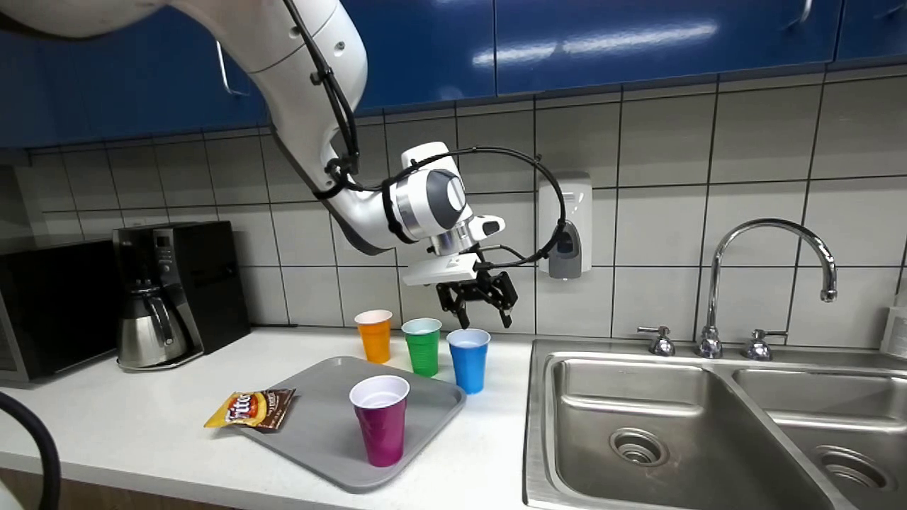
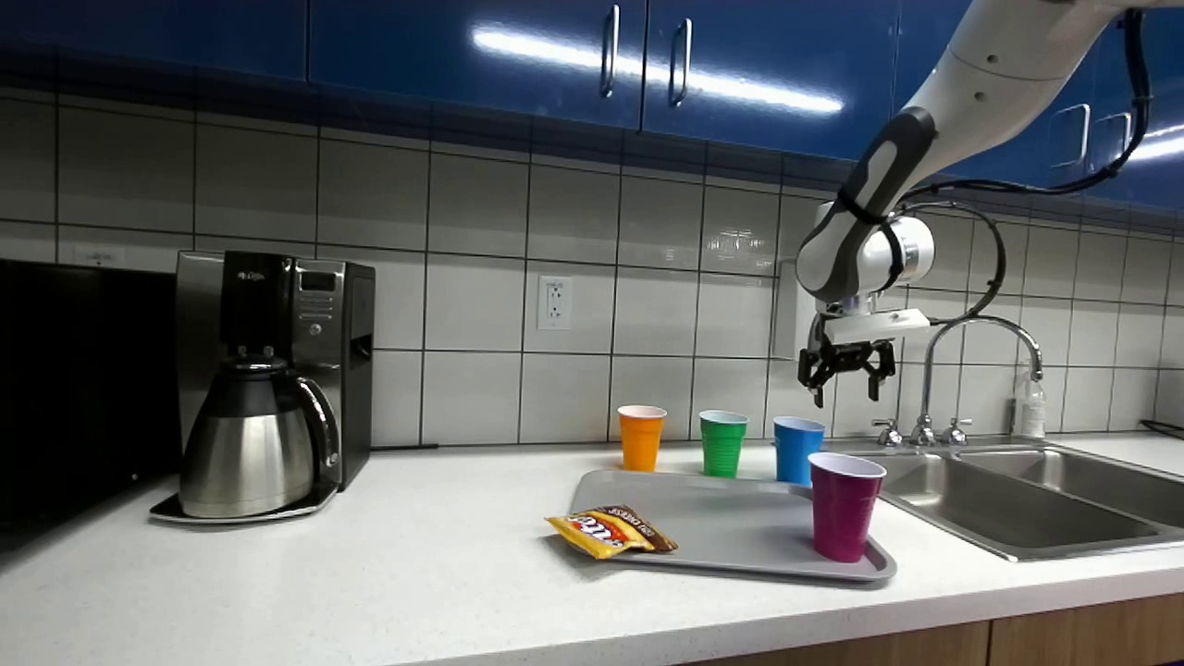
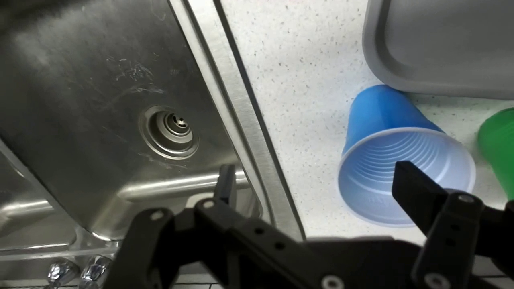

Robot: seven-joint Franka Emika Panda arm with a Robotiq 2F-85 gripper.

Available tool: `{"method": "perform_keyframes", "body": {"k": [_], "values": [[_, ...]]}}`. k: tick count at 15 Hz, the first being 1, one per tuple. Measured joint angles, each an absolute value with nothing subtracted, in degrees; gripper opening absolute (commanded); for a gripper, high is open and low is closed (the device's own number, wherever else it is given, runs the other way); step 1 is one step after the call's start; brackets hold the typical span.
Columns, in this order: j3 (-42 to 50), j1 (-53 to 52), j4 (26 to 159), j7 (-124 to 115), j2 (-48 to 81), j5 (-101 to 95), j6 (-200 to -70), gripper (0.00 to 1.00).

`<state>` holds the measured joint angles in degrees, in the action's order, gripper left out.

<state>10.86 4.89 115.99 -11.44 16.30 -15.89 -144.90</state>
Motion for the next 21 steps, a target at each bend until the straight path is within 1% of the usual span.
{"method": "perform_keyframes", "body": {"k": [9, 21], "values": [[12.6, 4.9, 109.4, -15.0, 22.9, -13.8, -142.7, 1.0], [12.5, 4.4, 103.2, -15.1, 28.4, -8.9, -139.7, 1.0]]}}
